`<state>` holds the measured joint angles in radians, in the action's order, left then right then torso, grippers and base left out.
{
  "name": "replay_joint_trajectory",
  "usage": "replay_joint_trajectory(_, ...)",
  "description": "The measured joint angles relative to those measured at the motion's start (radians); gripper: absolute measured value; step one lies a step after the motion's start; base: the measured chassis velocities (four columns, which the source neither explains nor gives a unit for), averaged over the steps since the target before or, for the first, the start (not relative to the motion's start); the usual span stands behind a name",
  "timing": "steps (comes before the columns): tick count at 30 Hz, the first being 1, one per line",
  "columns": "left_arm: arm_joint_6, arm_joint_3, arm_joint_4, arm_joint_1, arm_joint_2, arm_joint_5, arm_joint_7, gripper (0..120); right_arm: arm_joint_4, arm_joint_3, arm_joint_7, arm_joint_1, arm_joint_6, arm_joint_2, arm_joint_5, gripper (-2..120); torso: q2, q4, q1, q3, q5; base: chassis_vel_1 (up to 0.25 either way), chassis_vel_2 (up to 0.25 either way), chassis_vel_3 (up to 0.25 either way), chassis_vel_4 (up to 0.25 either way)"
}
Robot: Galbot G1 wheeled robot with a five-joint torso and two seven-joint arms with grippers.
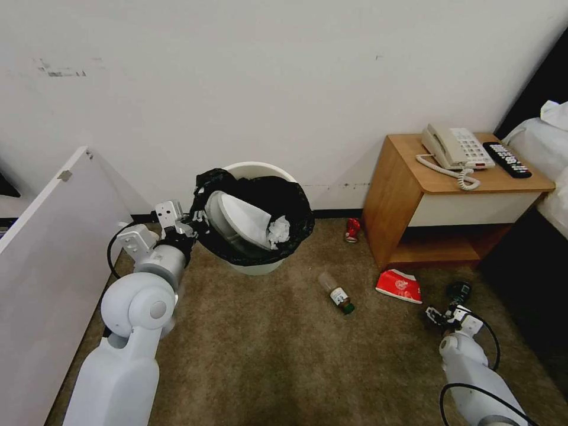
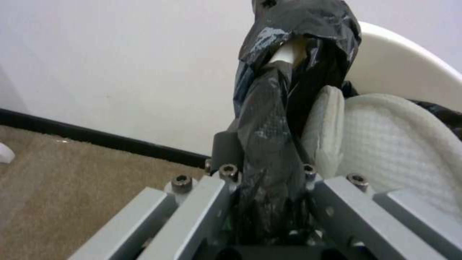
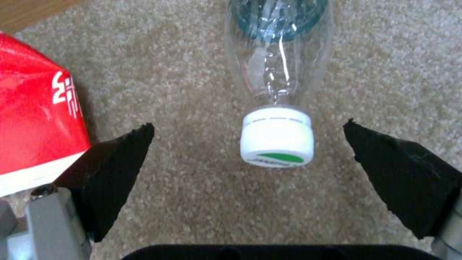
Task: Pick up the trash bin, then pick up the garbage from the floor and place it into the trash bin.
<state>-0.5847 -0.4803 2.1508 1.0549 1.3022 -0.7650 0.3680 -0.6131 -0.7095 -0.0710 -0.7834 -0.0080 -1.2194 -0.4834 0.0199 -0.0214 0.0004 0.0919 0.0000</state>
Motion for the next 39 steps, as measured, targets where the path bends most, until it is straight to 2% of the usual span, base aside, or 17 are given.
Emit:
replay_joint_trajectory(11,0.0,0.001,-0.004,-0.002,-0.001,0.0,0.0,4,0.007,-0.005,0.005,0.008,0.004,-0.002,0.0,100,0.0,0.0,0.0,0.0,0.0,0.0,0.0,0.0,0.0)
replay_joint_trajectory(14,0.0,0.001,-0.005,-0.003,-0.002,0.0,0.0,4,0.01,-0.007,0.006,0.008,0.005,-0.002,0.001,96,0.0,0.0,0.0,0.0,0.0,0.0,0.0,0.0,0.0)
replay_joint_trajectory(17,0.001,0.001,-0.007,-0.003,0.0,0.0,0.0,4,0.018,-0.008,0.005,0.009,0.005,-0.002,0.008,85,0.0,-0.0001,0.0,0.0,0.0,0.0,0.0,0.0,0.0)
replay_joint_trajectory(18,0.001,0.001,-0.007,-0.003,0.0,0.0,0.0,4,0.018,-0.008,0.005,0.009,0.005,-0.002,0.008,85,0.0,-0.0001,0.0,0.0,0.0,0.0,0.0,0.0,0.0)
replay_joint_trajectory(20,0.001,0.001,-0.007,-0.002,0.0,0.0,-0.001,4,0.023,-0.009,0.005,0.011,0.007,-0.002,0.011,73,0.0,-0.0001,0.0,0.0,0.0,0.0,0.0,0.0,0.0)
replay_joint_trajectory(24,0.001,0.001,-0.008,-0.001,0.0,0.0,-0.001,4,0.023,-0.009,0.006,0.011,0.009,-0.004,0.012,64,0.0,0.0,0.0,0.0,0.0,0.0,0.0,0.0,0.0)
replay_joint_trajectory(25,0.001,0.001,-0.008,-0.001,0.0,0.0,-0.001,4,0.023,-0.009,0.006,0.011,0.01,-0.005,0.012,57,0.0,0.0,0.0,0.0,0.0,0.0,0.0,0.0,0.0)
replay_joint_trajectory(26,0.001,0.001,-0.008,-0.001,0.0,0.0,-0.001,4,0.023,-0.009,0.006,0.011,0.01,-0.005,0.012,57,0.0,0.0,0.0,0.0,0.0,0.0,0.0,0.0,0.0)
replay_joint_trajectory(27,0.002,0.001,-0.009,-0.002,-0.001,0.0,-0.001,4,0.023,-0.009,0.008,0.012,0.013,-0.005,0.012,48,0.0,0.0,0.0,0.0,0.0,0.0,0.0,0.0,0.0)
replay_joint_trajectory(30,0.002,0.001,-0.009,-0.001,-0.001,0.0,-0.001,4,0.023,-0.009,0.01,0.012,0.016,-0.005,0.012,40,0.0,0.0,0.0,0.0,0.0,0.0,0.0,0.0,0.0)
replay_joint_trajectory(31,0.002,0.0,-0.01,0.001,-0.002,0.0,-0.001,4,0.023,-0.008,0.013,0.012,0.018,-0.005,0.012,32,0.0,0.0,0.0,0.0,0.0,0.0,0.0,0.0,0.0)
replay_joint_trajectory(39,0.005,0.001,-0.01,0.009,0.0,0.009,-0.005,4,0.022,-0.002,0.017,0.015,0.024,-0.003,0.012,28,0.0,0.0,0.0,0.0,0.0,0.0,0.0,0.0,0.0)
